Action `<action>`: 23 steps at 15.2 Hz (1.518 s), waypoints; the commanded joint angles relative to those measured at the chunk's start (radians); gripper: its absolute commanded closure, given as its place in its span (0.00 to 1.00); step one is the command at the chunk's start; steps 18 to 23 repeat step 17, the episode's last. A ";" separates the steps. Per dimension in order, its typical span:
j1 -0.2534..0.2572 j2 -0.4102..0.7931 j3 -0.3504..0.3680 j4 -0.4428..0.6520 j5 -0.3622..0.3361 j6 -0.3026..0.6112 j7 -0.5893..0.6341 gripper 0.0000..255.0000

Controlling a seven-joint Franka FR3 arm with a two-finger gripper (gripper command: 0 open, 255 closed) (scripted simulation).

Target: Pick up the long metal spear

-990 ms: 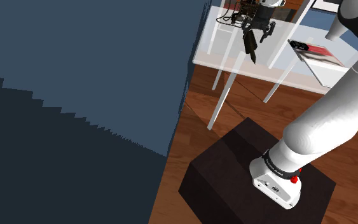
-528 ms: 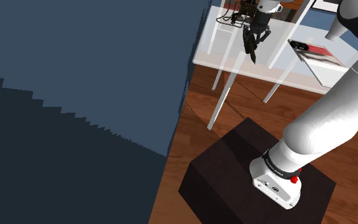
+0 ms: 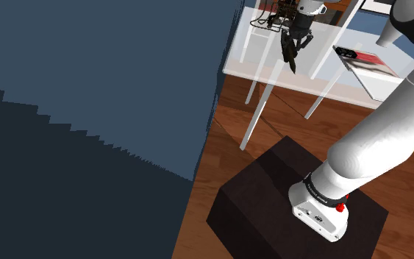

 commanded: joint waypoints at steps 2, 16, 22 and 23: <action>0.000 -0.002 0.000 0.025 -0.001 -0.027 0.000 1.00; -0.003 0.008 -0.003 0.213 0.001 -0.206 -0.002 1.00; -0.003 0.008 -0.003 0.214 0.002 -0.206 -0.002 1.00; -0.003 0.008 -0.003 0.214 0.002 -0.206 -0.002 1.00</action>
